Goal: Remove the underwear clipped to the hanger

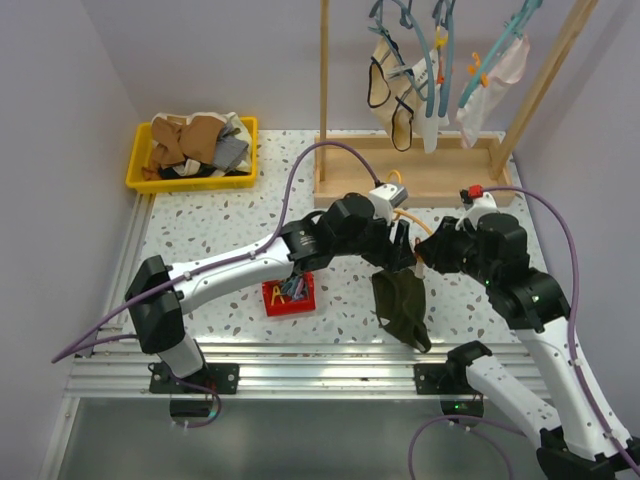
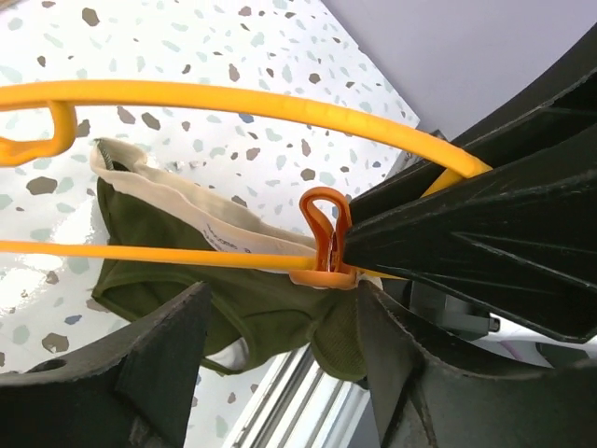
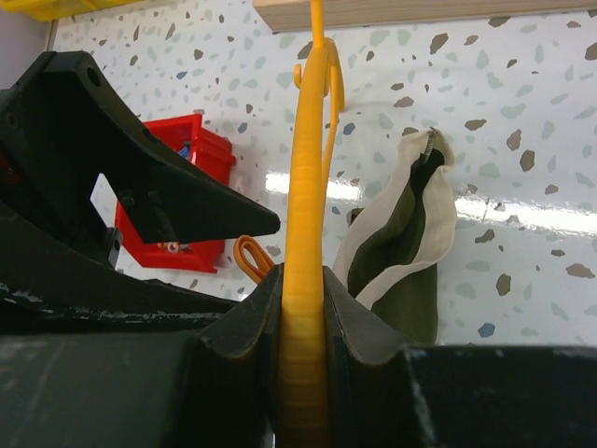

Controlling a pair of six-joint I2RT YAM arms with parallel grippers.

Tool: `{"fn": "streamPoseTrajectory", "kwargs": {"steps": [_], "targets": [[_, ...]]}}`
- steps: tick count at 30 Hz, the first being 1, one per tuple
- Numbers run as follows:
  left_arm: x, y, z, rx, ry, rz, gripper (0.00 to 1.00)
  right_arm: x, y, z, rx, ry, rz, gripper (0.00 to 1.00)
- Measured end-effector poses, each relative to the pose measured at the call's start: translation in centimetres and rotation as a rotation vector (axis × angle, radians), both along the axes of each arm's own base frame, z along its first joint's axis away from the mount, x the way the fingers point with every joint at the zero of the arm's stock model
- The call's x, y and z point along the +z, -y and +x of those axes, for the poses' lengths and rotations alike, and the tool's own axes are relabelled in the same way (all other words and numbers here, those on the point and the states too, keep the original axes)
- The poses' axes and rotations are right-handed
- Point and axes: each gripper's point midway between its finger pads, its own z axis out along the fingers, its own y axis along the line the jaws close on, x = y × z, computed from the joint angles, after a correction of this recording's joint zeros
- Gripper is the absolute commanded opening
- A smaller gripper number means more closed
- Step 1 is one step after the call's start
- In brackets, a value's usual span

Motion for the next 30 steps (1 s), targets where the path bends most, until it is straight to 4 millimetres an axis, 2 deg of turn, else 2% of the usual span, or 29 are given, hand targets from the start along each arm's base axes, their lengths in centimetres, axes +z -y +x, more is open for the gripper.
{"fn": "streamPoseTrajectory", "kwargs": {"steps": [4,9,13,18,21,22,23,25,30], "targets": [[-0.1,-0.3,0.8,0.034,0.032,0.015,0.63,0.1,0.0,0.0,0.002,-0.002,0.002,0.0],[0.1,-0.3,1.0,0.049,0.048,0.017,0.5,0.1,0.0,-0.1,0.003,-0.007,0.001,0.0],[-0.1,-0.8,2.0,0.091,0.056,0.03,0.35,0.1,0.0,-0.4,0.008,-0.01,0.006,0.0],[-1.1,-1.8,3.5,0.139,0.053,0.048,0.3,0.5,-0.3,-0.8,0.023,-0.007,0.02,0.0],[-2.0,-2.3,3.8,0.15,0.041,0.066,0.6,0.6,-0.2,-1.0,0.023,-0.009,0.02,0.0],[-2.2,-2.3,3.7,0.148,0.035,0.065,0.75,0.5,-0.2,-1.1,0.023,-0.01,0.019,0.0],[-2.2,-2.2,3.5,0.14,0.029,0.058,0.81,0.5,-0.2,-1.1,0.023,-0.013,0.018,0.0],[-1.8,-1.9,3.1,0.12,0.018,0.033,0.89,0.4,-0.1,-1.1,0.023,-0.017,0.017,0.0],[0.2,-1.7,2.1,0.072,0.027,-0.035,0.92,0.3,-0.1,-1.2,0.023,-0.02,0.016,0.0]]}}
